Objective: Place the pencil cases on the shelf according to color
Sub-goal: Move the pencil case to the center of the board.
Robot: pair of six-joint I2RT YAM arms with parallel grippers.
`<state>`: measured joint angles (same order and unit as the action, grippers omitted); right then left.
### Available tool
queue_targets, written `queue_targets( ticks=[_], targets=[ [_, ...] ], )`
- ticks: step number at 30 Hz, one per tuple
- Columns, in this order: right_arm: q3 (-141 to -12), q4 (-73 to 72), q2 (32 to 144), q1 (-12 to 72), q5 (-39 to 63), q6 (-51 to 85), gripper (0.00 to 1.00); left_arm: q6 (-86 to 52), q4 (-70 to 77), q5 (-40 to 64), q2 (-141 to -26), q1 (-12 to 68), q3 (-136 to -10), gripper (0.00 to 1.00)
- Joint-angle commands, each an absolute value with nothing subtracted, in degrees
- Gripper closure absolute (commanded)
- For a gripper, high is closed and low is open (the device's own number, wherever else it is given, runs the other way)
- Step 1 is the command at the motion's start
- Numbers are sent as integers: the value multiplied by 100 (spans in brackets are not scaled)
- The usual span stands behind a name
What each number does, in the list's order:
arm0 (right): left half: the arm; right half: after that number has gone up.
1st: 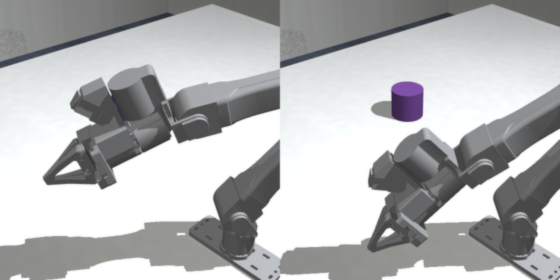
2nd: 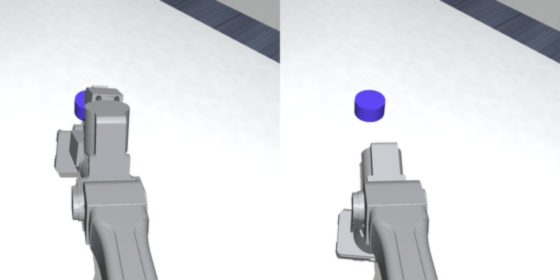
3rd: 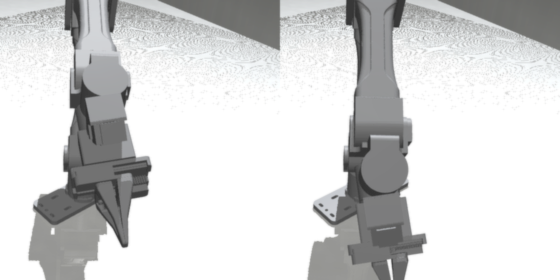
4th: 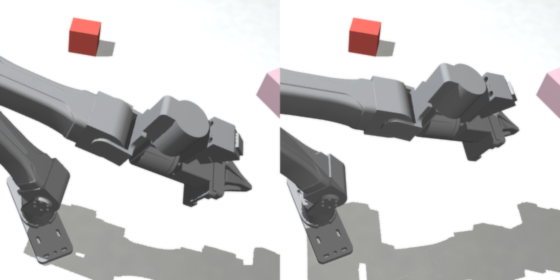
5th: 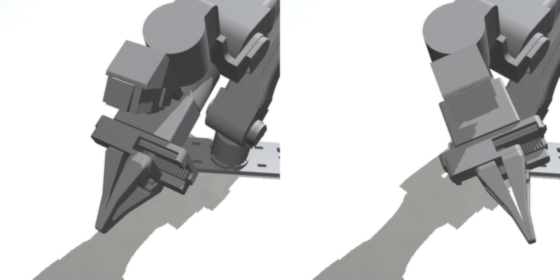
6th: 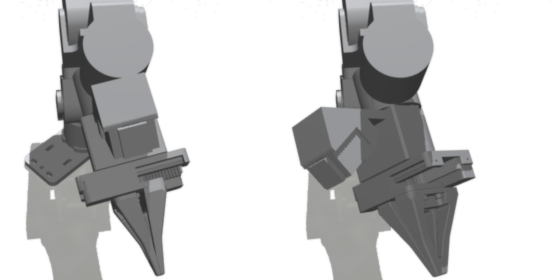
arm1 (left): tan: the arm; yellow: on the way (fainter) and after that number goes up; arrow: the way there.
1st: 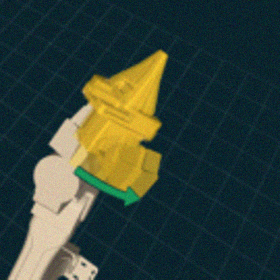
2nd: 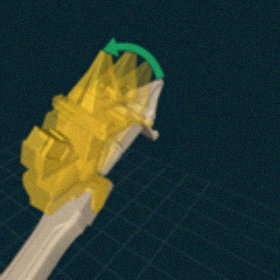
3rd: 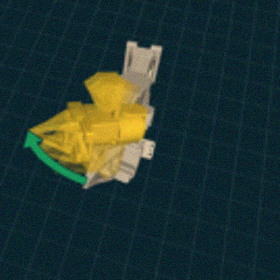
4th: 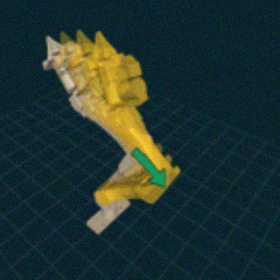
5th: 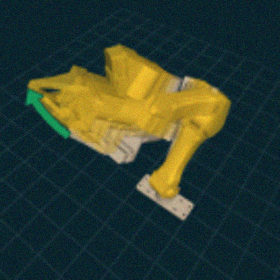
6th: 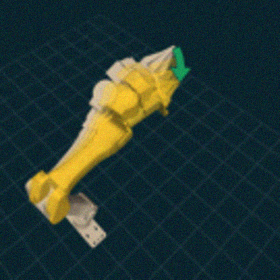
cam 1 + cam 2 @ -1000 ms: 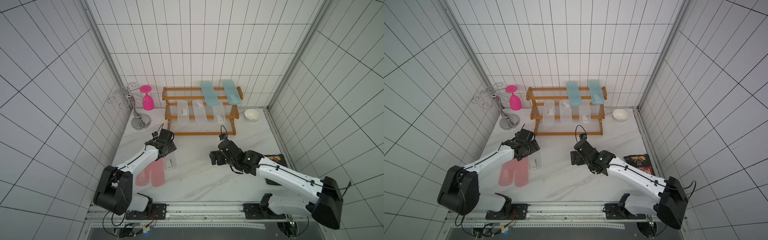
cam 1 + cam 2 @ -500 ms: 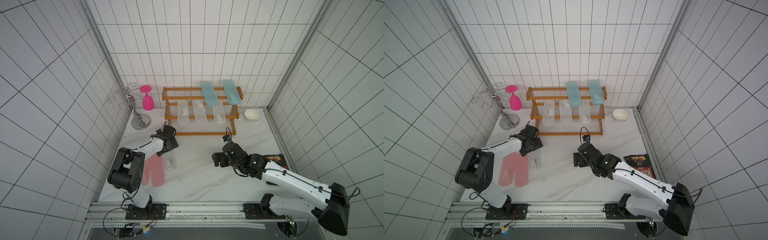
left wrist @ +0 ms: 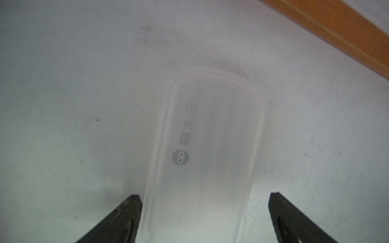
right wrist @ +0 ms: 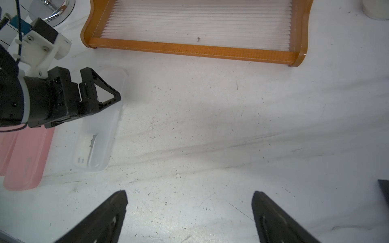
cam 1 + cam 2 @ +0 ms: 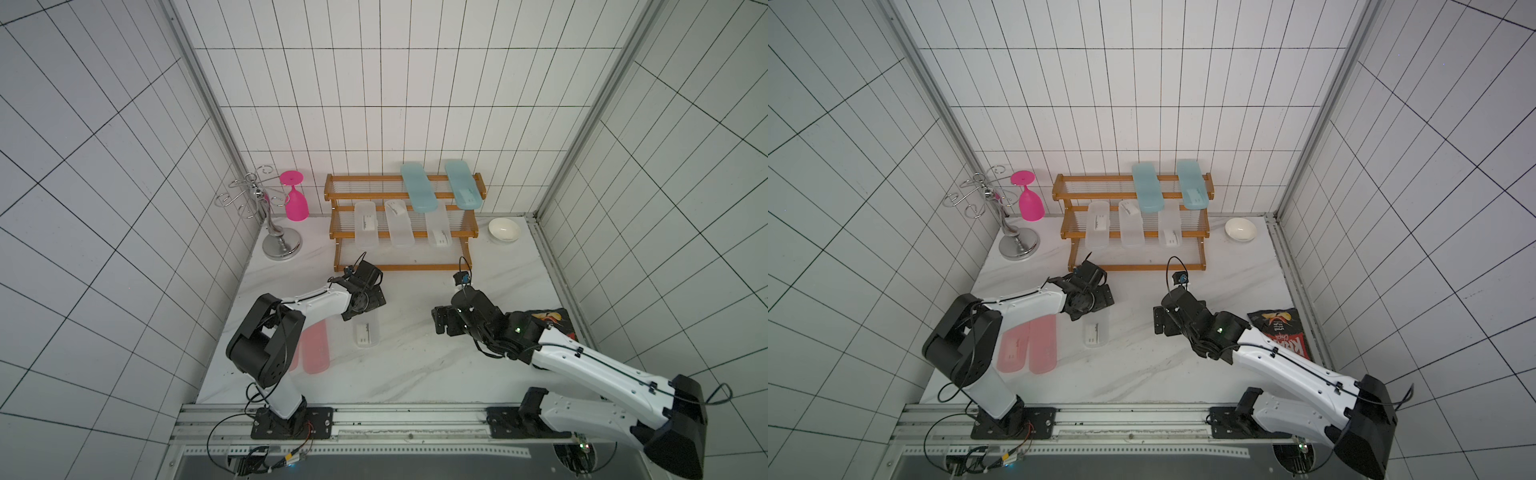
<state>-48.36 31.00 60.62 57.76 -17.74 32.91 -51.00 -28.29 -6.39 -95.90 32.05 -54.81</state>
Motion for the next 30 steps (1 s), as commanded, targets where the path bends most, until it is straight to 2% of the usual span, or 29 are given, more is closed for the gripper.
queue_targets(
  ticks=[1, 5, 12, 16, 24, 30],
  targets=[
    [-4714, 3364, 5874, 5801, -2015, 3327, 3, -5511, -2860, -783, -9143, 3278, -5239, 2],
    [-4591, 3369, 5749, 5803, -2091, 3443, 3, -5241, -3246, -923, -8595, 3309, -4938, 2],
    [-4451, 3199, 5775, 5801, -2128, 3524, 3, -5025, -3489, -1095, -7965, 3934, -4501, 2],
    [-4543, 3231, 5801, 5802, -2109, 3533, 3, -5166, -3234, -1103, -8249, 4188, -4558, 2],
    [-4476, 3517, 5268, 5793, -2396, 3538, 3, -5372, -3129, -1239, -9184, 4948, -5430, 2],
    [-4361, 3652, 5029, 5783, -2441, 3651, 2, -5545, -3273, -1570, -8889, 5092, -5463, 2]
  ],
)
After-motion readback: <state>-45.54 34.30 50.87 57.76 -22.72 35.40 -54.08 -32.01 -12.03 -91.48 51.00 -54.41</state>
